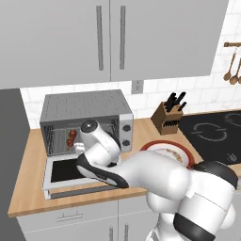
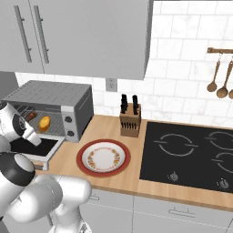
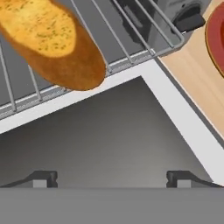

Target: Pick up the kebab skewer and baguette bread, and place them inside the toaster oven. Close the toaster oven door and start by setting the timer.

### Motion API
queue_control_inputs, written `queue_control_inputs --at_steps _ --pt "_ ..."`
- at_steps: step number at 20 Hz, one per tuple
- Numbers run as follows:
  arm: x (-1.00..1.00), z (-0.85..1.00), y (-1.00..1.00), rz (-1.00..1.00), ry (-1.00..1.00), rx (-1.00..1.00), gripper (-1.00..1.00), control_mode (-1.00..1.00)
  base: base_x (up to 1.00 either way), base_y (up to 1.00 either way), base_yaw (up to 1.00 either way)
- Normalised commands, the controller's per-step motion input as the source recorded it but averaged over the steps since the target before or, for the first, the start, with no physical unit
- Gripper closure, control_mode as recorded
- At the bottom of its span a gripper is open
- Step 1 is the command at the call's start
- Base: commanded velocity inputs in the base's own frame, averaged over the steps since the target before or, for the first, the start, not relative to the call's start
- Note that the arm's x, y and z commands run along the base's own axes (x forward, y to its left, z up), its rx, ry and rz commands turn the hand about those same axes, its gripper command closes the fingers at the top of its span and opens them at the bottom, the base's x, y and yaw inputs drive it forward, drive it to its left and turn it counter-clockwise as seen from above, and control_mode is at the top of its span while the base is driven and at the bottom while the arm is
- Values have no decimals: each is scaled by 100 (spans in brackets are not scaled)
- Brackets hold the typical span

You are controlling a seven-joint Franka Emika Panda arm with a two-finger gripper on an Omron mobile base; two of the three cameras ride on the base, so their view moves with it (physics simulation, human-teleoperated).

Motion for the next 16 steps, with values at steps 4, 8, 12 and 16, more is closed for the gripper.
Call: queue_control_inputs --at_steps 4,8,12,16 --pt "40 -14 25 -17 0 2 -100 -100 0 0 0" --pt "40 -19 17 -8 0 1 -100 -100 0 0 0" --pt "38 -22 7 -5 0 0 -100 -100 0 0 0" --pt "38 -19 18 -3 0 0 -100 -100 0 0 0"
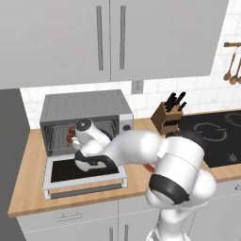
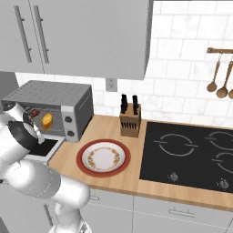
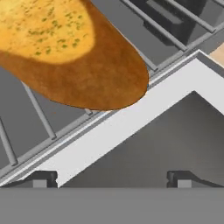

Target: Pick up the kebab skewer and baguette bread, and place them inside the toaster oven. Close the toaster oven door and start by setting the timer.

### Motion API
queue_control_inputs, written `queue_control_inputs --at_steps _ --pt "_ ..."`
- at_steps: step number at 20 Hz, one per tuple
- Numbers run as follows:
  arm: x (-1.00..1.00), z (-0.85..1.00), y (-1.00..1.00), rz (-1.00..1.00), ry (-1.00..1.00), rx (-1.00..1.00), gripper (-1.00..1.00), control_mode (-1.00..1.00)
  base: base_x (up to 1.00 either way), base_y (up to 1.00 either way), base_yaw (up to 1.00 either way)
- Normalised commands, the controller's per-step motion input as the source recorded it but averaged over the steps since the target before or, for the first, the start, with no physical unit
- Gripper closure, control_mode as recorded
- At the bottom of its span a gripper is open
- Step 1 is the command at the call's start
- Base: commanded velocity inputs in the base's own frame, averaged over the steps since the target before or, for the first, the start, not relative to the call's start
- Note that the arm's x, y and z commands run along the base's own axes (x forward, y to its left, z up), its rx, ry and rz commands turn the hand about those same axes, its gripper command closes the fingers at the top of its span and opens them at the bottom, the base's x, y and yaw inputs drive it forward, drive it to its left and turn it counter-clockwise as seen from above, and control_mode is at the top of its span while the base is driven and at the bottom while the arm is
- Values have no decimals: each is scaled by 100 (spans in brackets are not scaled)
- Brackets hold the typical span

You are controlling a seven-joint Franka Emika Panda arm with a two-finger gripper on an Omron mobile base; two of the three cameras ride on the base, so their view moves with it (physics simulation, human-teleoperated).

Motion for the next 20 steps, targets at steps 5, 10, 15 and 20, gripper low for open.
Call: queue_control_inputs --at_steps 5,10,15,20 --pt "35 -14 15 -2 0 0 -100 -100 0 0 0" --pt "26 -7 12 -2 0 0 -100 -100 0 0 0" --pt "14 -8 15 -3 0 0 -100 -100 0 0 0" --pt "-19 -2 8 -1 0 0 -100 -100 0 0 0"
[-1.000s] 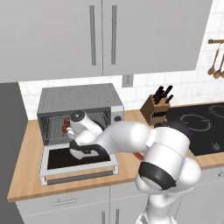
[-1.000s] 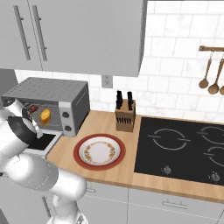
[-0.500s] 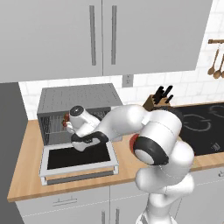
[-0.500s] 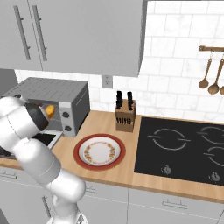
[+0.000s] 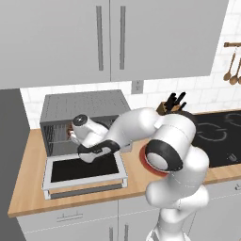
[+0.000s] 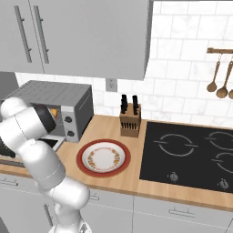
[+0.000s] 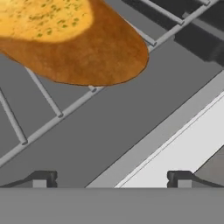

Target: Pick up the kebab skewer and baguette bread, and place them inside the toaster oven. Close the toaster oven door and start by setting the timer.

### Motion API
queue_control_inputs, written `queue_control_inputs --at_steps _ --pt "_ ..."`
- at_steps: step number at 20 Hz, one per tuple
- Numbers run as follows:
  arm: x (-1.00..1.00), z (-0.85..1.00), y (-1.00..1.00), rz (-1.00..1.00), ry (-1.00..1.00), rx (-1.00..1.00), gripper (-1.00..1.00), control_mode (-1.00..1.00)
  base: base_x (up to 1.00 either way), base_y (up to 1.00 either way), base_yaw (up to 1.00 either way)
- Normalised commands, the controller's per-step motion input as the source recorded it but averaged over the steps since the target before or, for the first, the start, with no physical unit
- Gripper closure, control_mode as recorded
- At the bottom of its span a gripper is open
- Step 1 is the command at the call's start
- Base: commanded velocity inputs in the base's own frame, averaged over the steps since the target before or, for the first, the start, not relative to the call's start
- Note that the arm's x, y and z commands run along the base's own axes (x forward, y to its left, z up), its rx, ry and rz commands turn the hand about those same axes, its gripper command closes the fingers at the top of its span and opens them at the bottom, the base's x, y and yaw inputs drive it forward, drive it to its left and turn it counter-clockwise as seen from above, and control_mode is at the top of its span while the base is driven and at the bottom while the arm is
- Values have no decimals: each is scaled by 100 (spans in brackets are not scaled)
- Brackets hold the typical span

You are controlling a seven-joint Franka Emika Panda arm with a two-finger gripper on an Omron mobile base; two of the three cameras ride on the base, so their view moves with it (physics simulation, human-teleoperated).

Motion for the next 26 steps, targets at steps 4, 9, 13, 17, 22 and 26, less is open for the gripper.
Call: queue_control_inputs --at_steps 4,9,13,17,22,26 --pt "-87 0 0 0 0 0 -100 -100 0 0 0" --pt "-96 4 0 4 0 1 -100 -100 0 0 0" --pt "-91 0 -1 14 0 2 -100 -100 0 0 0" --pt "-65 0 -5 18 12 4 -100 -100 0 0 0" --pt "-57 0 -2 21 10 0 -100 -100 0 0 0" --pt "-19 0 0 11 16 2 -100 -100 0 0 0"
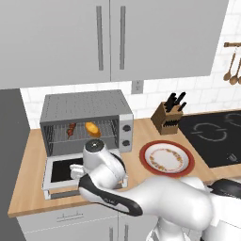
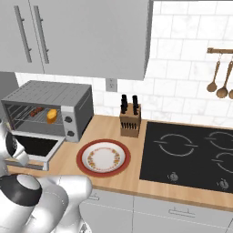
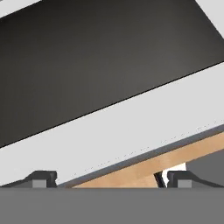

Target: Pick up the kebab skewer and baguette bread, and place them inside the toaster oven. Close the toaster oven door and start by setting the timer.

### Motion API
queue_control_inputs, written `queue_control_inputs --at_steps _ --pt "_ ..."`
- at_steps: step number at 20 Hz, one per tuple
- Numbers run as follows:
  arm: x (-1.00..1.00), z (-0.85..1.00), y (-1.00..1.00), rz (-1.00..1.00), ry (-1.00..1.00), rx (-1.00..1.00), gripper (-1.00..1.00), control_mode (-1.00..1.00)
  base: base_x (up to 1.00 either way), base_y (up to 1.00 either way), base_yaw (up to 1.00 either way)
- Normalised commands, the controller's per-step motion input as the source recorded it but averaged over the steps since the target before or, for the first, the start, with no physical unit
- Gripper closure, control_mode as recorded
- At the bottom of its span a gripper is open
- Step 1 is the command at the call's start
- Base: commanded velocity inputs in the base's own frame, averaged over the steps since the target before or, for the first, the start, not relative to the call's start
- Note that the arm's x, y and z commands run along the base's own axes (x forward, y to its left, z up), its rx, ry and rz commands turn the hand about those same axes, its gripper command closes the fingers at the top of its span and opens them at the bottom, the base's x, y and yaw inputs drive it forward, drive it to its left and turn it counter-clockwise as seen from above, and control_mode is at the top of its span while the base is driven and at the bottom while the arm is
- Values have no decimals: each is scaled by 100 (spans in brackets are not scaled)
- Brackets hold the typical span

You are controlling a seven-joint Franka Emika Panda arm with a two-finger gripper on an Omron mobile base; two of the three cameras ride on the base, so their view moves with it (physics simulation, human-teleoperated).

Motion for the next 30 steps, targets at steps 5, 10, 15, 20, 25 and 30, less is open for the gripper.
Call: queue_control_inputs --at_steps 5,10,15,20,25,30 --pt "-15 -9 1 6 12 0 -100 -100 0 0 0" --pt "0 -34 7 6 5 0 -100 -100 0 0 0" --pt "0 -27 14 7 0 0 -100 -100 0 0 0" --pt "1 -23 17 7 -4 0 -100 -100 0 0 0" --pt "-1 -27 15 10 -6 -1 -100 -100 0 0 0" --pt "-40 -14 0 11 -9 0 -100 -100 0 0 0"
